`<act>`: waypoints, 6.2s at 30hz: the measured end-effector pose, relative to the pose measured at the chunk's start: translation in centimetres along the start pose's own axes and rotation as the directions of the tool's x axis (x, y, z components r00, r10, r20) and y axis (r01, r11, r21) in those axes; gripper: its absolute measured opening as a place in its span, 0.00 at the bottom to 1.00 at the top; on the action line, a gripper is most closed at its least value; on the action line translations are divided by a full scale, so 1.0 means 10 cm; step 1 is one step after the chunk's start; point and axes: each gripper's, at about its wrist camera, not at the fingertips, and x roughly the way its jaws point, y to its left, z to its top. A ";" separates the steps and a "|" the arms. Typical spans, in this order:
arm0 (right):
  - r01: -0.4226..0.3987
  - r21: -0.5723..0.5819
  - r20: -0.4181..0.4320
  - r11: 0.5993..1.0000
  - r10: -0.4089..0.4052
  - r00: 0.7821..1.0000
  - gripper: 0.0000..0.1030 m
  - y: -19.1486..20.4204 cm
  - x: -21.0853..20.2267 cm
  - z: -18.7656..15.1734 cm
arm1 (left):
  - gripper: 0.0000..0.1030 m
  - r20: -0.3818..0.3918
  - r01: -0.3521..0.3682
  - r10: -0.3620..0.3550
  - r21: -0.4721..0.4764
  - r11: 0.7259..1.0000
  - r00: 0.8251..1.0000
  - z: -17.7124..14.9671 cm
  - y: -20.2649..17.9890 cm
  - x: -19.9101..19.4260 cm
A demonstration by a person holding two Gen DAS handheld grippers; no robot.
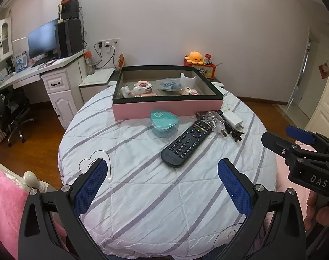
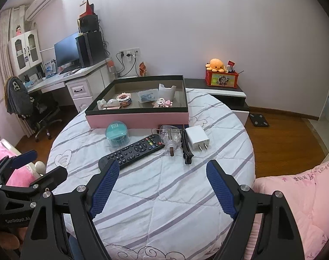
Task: Organize rigid objects
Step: 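Withdraw both grippers from the box toward the black remote and hair clip, then grasp the black remote with the left gripper while the right grasps the black hair clip, then carry the remote and hair clip over the pink box and release them inside, then withdraw both grippers toward the teal container and white charger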
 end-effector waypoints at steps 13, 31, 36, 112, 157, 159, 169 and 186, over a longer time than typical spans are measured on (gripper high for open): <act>0.010 0.022 -0.059 1.000 -0.009 0.998 0.81 -0.15 0.24 -0.01 | 1.00 -0.060 0.019 -0.017 0.028 0.999 0.998 0.01 -0.07 0.46; 0.063 0.052 -0.165 0.997 -0.054 0.985 0.81 -0.47 0.94 0.07 | 1.00 -0.207 0.056 -0.027 0.132 0.990 0.978 0.07 -0.34 1.48; 0.074 0.056 -0.202 0.996 -0.061 0.977 0.81 -0.59 1.14 0.09 | 1.00 -0.250 0.071 -0.034 0.139 0.988 0.968 0.09 -0.40 1.68; -0.170 0.057 -0.193 0.984 0.178 0.965 0.16 -0.22 0.92 0.00 | 0.43 -0.150 0.174 -0.173 -0.008 0.985 0.974 0.12 -0.27 1.00; -0.076 -0.023 -0.251 0.997 0.067 0.966 0.17 -0.16 2.54 1.52 | 0.43 -0.183 0.043 -0.057 -0.080 0.996 0.981 1.65 0.27 2.53; -0.066 -0.024 -0.255 0.998 0.058 0.965 0.21 -0.17 2.56 1.51 | 0.44 -0.182 0.034 -0.049 -0.084 0.996 0.982 1.64 0.29 2.53; -0.087 -0.002 -0.215 0.996 0.085 0.973 0.83 -0.19 2.44 1.56 | 0.98 -0.114 -0.003 -0.008 -0.102 0.995 0.993 1.72 0.44 2.27; -0.087 -0.009 0.022 0.996 0.087 0.996 1.00 0.14 0.89 1.64 | 1.00 0.167 -0.055 0.079 -0.144 0.988 0.983 1.61 0.59 0.48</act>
